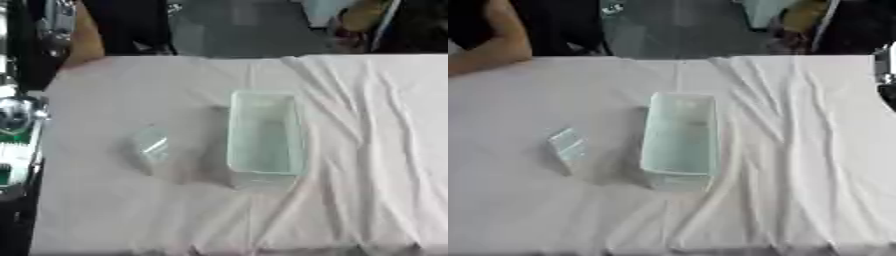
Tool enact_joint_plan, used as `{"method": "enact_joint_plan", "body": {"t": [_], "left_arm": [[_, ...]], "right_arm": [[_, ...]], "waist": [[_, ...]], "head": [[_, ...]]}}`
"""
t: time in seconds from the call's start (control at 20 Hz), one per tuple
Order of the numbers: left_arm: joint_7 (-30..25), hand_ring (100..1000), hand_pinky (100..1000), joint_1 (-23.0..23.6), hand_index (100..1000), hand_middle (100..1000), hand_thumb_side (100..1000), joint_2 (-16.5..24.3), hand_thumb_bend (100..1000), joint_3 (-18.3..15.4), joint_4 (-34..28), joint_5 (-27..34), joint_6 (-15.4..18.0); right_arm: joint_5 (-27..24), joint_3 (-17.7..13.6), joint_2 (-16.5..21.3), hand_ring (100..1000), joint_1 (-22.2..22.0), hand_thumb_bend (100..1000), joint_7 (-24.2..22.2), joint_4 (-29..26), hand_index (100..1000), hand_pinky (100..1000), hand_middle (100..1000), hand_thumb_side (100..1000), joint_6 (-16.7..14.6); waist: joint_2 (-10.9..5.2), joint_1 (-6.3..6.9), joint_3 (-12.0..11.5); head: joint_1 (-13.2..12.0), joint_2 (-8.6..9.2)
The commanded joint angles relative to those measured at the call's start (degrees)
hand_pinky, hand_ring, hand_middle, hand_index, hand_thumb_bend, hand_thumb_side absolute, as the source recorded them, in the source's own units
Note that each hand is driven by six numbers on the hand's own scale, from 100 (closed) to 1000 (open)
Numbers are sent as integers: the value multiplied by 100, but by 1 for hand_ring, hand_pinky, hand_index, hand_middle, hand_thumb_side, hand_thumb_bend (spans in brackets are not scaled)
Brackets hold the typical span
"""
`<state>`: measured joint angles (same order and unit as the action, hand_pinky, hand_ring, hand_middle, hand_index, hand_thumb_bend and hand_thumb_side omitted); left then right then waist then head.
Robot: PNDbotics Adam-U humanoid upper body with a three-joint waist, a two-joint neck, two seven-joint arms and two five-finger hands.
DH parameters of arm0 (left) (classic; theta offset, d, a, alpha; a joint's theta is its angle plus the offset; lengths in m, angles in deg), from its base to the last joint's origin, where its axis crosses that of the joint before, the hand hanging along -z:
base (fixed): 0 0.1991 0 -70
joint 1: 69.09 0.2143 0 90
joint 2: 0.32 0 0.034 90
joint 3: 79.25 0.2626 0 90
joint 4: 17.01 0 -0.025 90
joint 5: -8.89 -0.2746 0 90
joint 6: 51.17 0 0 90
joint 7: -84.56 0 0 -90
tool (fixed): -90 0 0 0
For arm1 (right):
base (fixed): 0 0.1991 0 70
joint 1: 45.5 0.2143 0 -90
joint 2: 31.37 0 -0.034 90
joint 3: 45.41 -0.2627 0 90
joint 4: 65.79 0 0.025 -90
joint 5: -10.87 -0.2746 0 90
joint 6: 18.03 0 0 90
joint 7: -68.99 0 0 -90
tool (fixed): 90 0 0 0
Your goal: Pick up objects on the table and place them in the box.
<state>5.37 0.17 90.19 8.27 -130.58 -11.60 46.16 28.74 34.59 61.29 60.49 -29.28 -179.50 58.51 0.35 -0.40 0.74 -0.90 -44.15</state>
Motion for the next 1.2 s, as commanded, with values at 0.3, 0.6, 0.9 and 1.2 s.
{"method": "enact_joint_plan", "body": {"t": [0.3,0.6,0.9,1.2], "left_arm": [[-29,894,769,-66,923,1000,801,88,569,-29,-102,-39,20],[-70,895,773,-73,923,1000,795,91,579,-39,-102,-114,22],[-174,895,776,-85,927,1000,768,228,618,-27,-102,-325,-16],[-1478,921,865,-140,964,974,529,2070,673,419,-102,-358,-245]], "right_arm": [[1,-10,82,886,52,100,-28,-88,1000,704,979,667,-4],[-6,-12,86,886,55,100,-35,-88,1000,705,979,666,-7],[-23,-9,72,886,44,100,-55,-88,1000,703,979,678,6],[-30,-11,123,886,5,100,-81,-88,1000,701,979,686,50]], "waist": [[-60,8,-2],[-63,7,-3],[-52,-5,92],[-86,81,158]], "head": [[9,3],[23,3],[55,3],[81,3]]}}
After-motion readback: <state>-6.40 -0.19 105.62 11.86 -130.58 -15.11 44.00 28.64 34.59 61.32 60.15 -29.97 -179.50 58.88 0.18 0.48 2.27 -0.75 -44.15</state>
